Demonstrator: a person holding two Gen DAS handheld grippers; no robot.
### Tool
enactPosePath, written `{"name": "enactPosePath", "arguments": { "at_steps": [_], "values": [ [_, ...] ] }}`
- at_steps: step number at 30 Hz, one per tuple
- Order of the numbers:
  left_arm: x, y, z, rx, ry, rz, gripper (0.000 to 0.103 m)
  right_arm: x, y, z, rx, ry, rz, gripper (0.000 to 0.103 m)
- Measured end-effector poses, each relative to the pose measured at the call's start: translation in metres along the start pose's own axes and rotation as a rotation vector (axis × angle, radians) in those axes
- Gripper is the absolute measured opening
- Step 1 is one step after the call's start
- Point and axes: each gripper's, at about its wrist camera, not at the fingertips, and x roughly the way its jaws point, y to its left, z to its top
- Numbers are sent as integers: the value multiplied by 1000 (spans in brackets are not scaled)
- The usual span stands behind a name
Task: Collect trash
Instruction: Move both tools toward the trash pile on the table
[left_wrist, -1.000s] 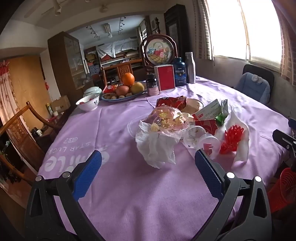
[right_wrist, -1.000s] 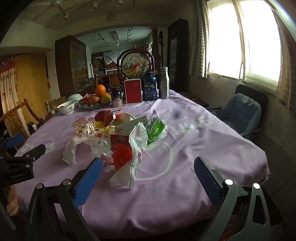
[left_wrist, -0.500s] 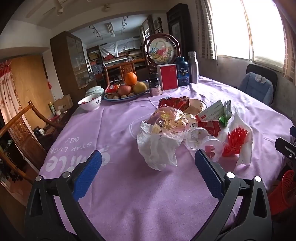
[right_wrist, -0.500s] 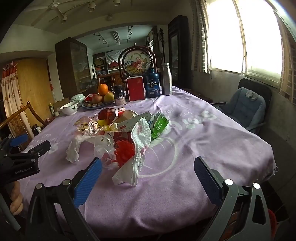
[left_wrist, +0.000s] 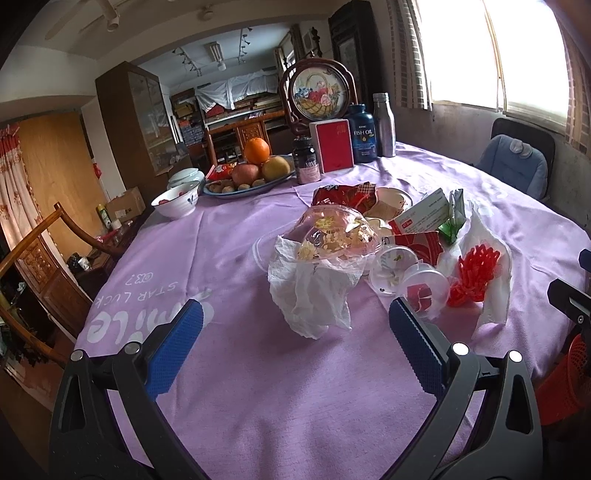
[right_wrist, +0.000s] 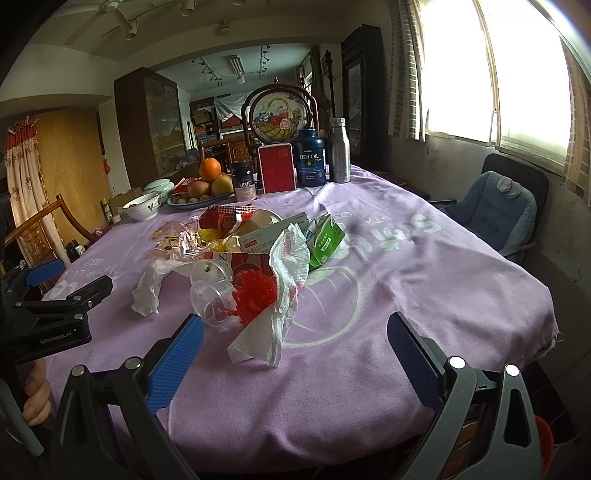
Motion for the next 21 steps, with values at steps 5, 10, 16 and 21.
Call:
{"name": "enactPosePath", "arguments": {
  "at_steps": [5,10,16,21],
  "values": [
    [1,0,0,1,5,-2,97,1,0,-1,3,2,1,97],
    [3,0,-1,0,9,-4,97,2,0,-1,3,4,1,97],
    [5,0,-2,-1,14,-7,97,4,0,-2,12,11,8,97],
    [8,-1,-2,0,17,-8,97,7,-1,-2,13,16,7,97]
  ]
}}
